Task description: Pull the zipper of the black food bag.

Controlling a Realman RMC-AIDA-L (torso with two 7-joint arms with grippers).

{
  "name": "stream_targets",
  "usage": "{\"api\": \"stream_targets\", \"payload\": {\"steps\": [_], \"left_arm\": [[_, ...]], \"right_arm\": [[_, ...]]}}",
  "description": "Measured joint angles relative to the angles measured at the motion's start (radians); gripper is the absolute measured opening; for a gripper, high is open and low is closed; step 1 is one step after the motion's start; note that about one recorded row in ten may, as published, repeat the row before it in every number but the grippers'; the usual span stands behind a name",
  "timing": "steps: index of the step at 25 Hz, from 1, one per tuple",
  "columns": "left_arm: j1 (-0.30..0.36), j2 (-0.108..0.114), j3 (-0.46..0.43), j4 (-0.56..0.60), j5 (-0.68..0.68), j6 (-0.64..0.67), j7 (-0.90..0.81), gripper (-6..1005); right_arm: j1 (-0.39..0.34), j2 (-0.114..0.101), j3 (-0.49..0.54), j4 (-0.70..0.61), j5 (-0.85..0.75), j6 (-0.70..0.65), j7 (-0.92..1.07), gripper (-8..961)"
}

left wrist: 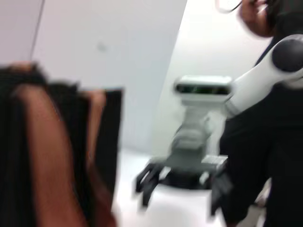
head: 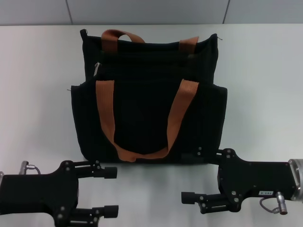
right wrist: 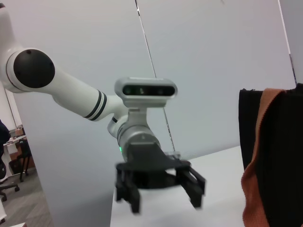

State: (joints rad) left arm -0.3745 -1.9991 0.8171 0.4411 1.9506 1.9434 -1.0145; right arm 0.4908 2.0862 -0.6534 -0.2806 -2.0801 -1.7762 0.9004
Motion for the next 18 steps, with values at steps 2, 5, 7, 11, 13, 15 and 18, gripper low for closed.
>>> {"api": "stream_targets", "payload": {"steps": [2, 5, 7, 11, 13, 15, 18], "left_arm": [[-0.003, -0.001, -0.005, 0.000, -0.009, 0.023, 0.009, 754], [-0.014, -0.012, -0.018, 0.006, -0.078, 0.067, 0.043, 754], [-0.016, -0.014, -0.019, 0.007, -0.093, 0.067, 0.048, 754], [-0.013, -0.019, -0.019, 0.006, -0.209, 0.067, 0.081, 754], [-0.004, -0.019, -0.020, 0.006, -0.290, 0.067, 0.085, 754], [0.012, -0.011, -0.050, 0.000, -0.403, 0.062, 0.077, 754], [0.019, -0.002, -0.116, -0.002, -0.424, 0.053, 0.070, 755]], "right_arm": [[0.000, 0.000, 0.000, 0.000, 0.000, 0.000, 0.000, 817], [0.006, 0.000, 0.000, 0.000, 0.000, -0.001, 0.000, 817], [0.007, -0.001, 0.000, 0.000, 0.000, -0.003, 0.000, 817], [0.009, -0.002, 0.000, 0.000, 0.000, -0.011, 0.000, 817], [0.009, -0.002, 0.000, 0.000, 0.000, -0.011, 0.000, 817], [0.009, -0.002, 0.000, 0.000, 0.000, -0.013, 0.000, 817], [0.009, -0.002, 0.000, 0.000, 0.000, -0.013, 0.000, 817]]}}
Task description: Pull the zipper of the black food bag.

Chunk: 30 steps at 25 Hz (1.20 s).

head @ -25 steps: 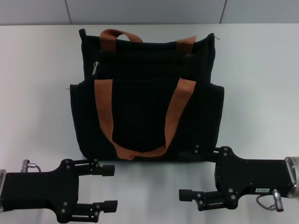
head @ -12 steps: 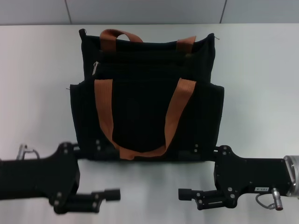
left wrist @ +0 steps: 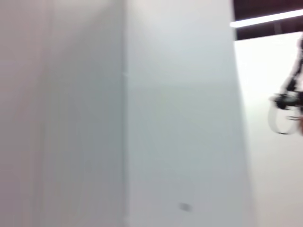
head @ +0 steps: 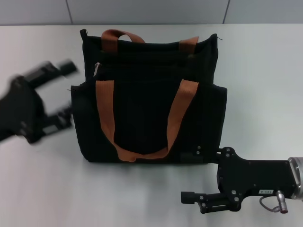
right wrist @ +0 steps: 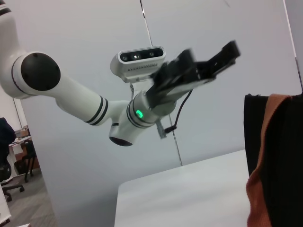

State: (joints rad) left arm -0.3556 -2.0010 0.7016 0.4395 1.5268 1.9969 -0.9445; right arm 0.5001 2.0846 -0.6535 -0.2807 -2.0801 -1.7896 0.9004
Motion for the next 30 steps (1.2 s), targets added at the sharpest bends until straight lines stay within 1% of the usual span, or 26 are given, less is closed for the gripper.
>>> {"api": "stream_targets", "payload": {"steps": [1, 2, 3, 4, 5, 6, 7, 8, 10, 11, 12, 13, 15, 17, 18, 22, 24, 27, 30], "left_arm": [[0.003, 0.007, -0.034, 0.000, 0.000, -0.008, -0.004, 755], [0.006, 0.023, -0.081, 0.004, 0.004, -0.030, -0.017, 755], [0.006, 0.023, -0.081, 0.004, 0.004, -0.030, -0.017, 755], [0.007, 0.039, -0.098, 0.007, 0.005, -0.051, -0.029, 755], [0.008, 0.048, -0.106, 0.009, 0.005, -0.066, -0.036, 755], [0.008, 0.064, -0.110, 0.010, 0.005, -0.091, -0.043, 755], [0.006, 0.091, -0.105, 0.011, 0.010, -0.150, -0.051, 755], [0.006, 0.091, -0.105, 0.011, 0.010, -0.150, -0.051, 755], [0.001, 0.106, -0.101, 0.016, 0.036, -0.193, -0.052, 755], [-0.002, 0.111, -0.100, 0.021, 0.059, -0.216, -0.052, 755], [-0.015, 0.113, -0.100, 0.043, 0.121, -0.254, -0.052, 756], [-0.015, 0.113, -0.100, 0.043, 0.121, -0.254, -0.052, 756], [-0.027, 0.108, -0.100, 0.060, 0.176, -0.281, -0.052, 757], [-0.051, 0.094, -0.100, 0.074, 0.254, -0.313, -0.052, 757], [-0.051, 0.094, -0.100, 0.074, 0.254, -0.313, -0.052, 756], [-0.098, 0.071, -0.100, 0.079, 0.352, -0.355, -0.045, 755], [-0.104, 0.067, -0.100, 0.083, 0.360, -0.365, -0.044, 755], [-0.124, 0.050, -0.100, 0.115, 0.369, -0.415, -0.039, 754], [-0.133, 0.045, -0.100, 0.126, 0.369, -0.435, -0.033, 753]], "right_arm": [[0.000, 0.000, 0.000, 0.000, 0.000, 0.000, 0.000, 817], [0.000, 0.000, 0.000, 0.000, 0.000, 0.000, 0.000, 817], [0.000, 0.000, 0.000, 0.000, 0.000, 0.000, 0.000, 817], [0.000, 0.000, 0.000, 0.000, 0.000, 0.000, 0.000, 817], [0.000, 0.000, 0.000, -0.001, 0.000, -0.001, 0.000, 817], [0.000, 0.000, 0.000, -0.001, 0.000, -0.001, 0.000, 817], [0.000, 0.000, 0.000, -0.002, 0.000, -0.001, 0.000, 817], [0.000, 0.000, 0.000, -0.002, 0.000, -0.001, 0.000, 817], [0.000, 0.000, 0.000, -0.002, 0.000, -0.001, 0.000, 816], [0.000, 0.000, 0.000, -0.002, 0.000, -0.001, 0.000, 816], [0.000, 0.000, 0.000, -0.003, 0.000, -0.001, 0.000, 816], [0.000, 0.000, 0.000, -0.003, 0.000, -0.001, 0.000, 816], [0.000, 0.000, 0.000, -0.003, 0.000, -0.001, 0.000, 816], [0.000, 0.000, 0.000, -0.002, 0.000, -0.001, 0.000, 816], [0.000, 0.000, 0.000, -0.002, 0.000, -0.001, 0.000, 816], [0.000, 0.000, 0.000, -0.001, 0.000, -0.001, 0.000, 816], [0.000, 0.000, 0.000, -0.001, 0.000, -0.001, 0.000, 816], [0.000, 0.000, 0.000, 0.000, 0.000, -0.001, 0.000, 816], [0.000, 0.000, 0.000, 0.000, 0.000, -0.001, 0.000, 816]]}}
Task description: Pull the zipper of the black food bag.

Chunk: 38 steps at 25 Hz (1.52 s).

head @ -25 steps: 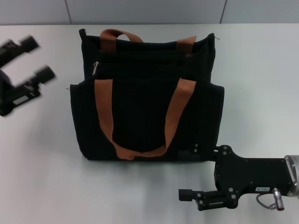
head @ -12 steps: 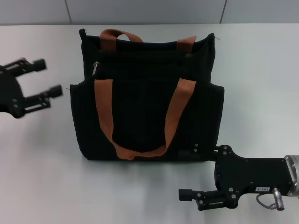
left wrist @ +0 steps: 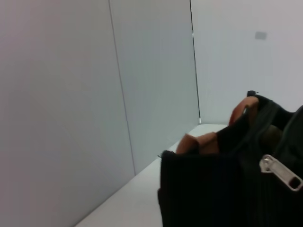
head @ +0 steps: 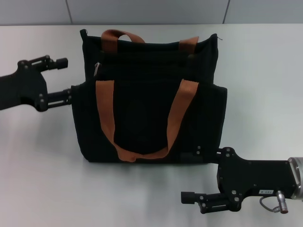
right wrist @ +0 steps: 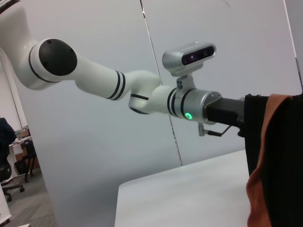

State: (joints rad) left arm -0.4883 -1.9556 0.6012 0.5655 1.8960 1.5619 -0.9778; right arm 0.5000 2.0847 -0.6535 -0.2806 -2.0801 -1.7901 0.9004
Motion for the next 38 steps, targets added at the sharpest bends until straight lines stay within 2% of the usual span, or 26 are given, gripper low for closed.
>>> {"api": "stream_targets", "payload": {"steps": [4, 7, 9, 15, 17, 22, 27, 30, 32, 34, 38], "left_arm": [[-0.022, -0.005, 0.000, 0.001, 0.002, -0.002, 0.019, 752], [-0.023, -0.022, -0.004, 0.002, -0.003, 0.001, 0.074, 752], [-0.022, -0.025, -0.006, 0.002, -0.003, 0.001, 0.083, 751], [-0.016, -0.033, -0.016, 0.002, -0.007, 0.008, 0.099, 618], [-0.015, -0.035, -0.034, 0.000, -0.011, 0.029, 0.099, 466], [-0.012, -0.031, -0.052, 0.000, -0.027, 0.104, 0.092, 306], [-0.007, -0.028, -0.054, 0.001, -0.035, 0.115, 0.083, 145], [-0.006, -0.024, -0.054, 0.001, -0.035, 0.105, 0.057, 82], [-0.006, -0.009, -0.050, 0.002, -0.033, 0.106, 0.003, 40], [-0.007, -0.004, -0.048, 0.001, -0.031, 0.108, -0.018, -2], [-0.007, 0.001, -0.031, 0.004, -0.017, 0.108, -0.060, 15]], "right_arm": [[0.000, 0.000, 0.000, 0.000, 0.000, 0.000, 0.000, 817], [0.001, 0.001, 0.000, 0.000, 0.008, 0.000, 0.000, 817], [0.001, 0.001, 0.000, 0.000, 0.010, 0.000, 0.000, 817], [0.002, 0.001, 0.000, 0.000, 0.013, 0.000, 0.000, 817], [0.002, 0.002, -0.001, 0.000, 0.020, 0.000, 0.000, 817], [0.002, 0.002, -0.005, 0.000, 0.026, 0.000, 0.000, 817], [0.002, 0.002, -0.008, 0.000, 0.026, 0.000, 0.000, 816], [0.001, 0.001, -0.009, 0.000, 0.026, -0.003, 0.000, 816], [0.001, 0.000, -0.007, 0.000, 0.026, -0.008, 0.000, 816], [0.000, -0.001, -0.006, 0.000, 0.026, -0.010, 0.000, 816], [0.000, -0.001, -0.003, -0.001, 0.026, -0.012, 0.001, 816]]}}
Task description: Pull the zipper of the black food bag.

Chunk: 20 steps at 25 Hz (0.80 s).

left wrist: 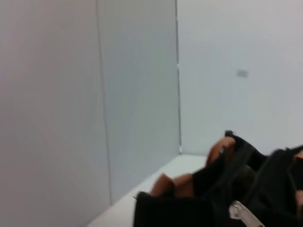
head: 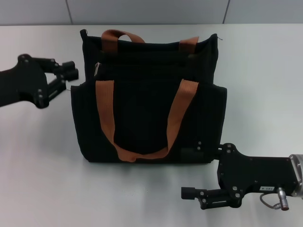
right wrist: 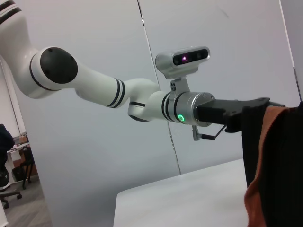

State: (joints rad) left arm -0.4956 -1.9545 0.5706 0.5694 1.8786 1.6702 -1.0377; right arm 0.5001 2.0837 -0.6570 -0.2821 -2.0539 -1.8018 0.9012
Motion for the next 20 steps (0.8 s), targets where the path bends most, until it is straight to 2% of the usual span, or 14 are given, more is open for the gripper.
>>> {"api": "stream_targets", "payload": {"steps": [1, 8, 15, 19, 20], "left_arm": [[-0.002, 0.001, 0.006, 0.000, 0.006, 0.001, -0.004, 19], [-0.040, 0.007, 0.044, 0.001, 0.060, 0.005, -0.035, 233], [-0.073, -0.009, 0.045, 0.011, 0.084, -0.067, -0.038, 438], [-0.083, -0.019, 0.045, 0.028, 0.082, -0.072, -0.023, 602], [-0.083, -0.019, 0.045, 0.028, 0.082, -0.072, -0.023, 593]], "right_arm": [[0.000, 0.000, -0.001, 0.000, 0.000, 0.000, 0.000, 816], [0.001, -0.001, -0.002, -0.001, 0.000, -0.002, 0.000, 816], [0.001, -0.001, 0.001, 0.001, 0.000, -0.010, 0.000, 816], [0.001, -0.001, 0.004, 0.001, 0.000, -0.014, 0.000, 816], [0.001, -0.001, 0.004, 0.001, 0.000, -0.014, 0.000, 816]]}}
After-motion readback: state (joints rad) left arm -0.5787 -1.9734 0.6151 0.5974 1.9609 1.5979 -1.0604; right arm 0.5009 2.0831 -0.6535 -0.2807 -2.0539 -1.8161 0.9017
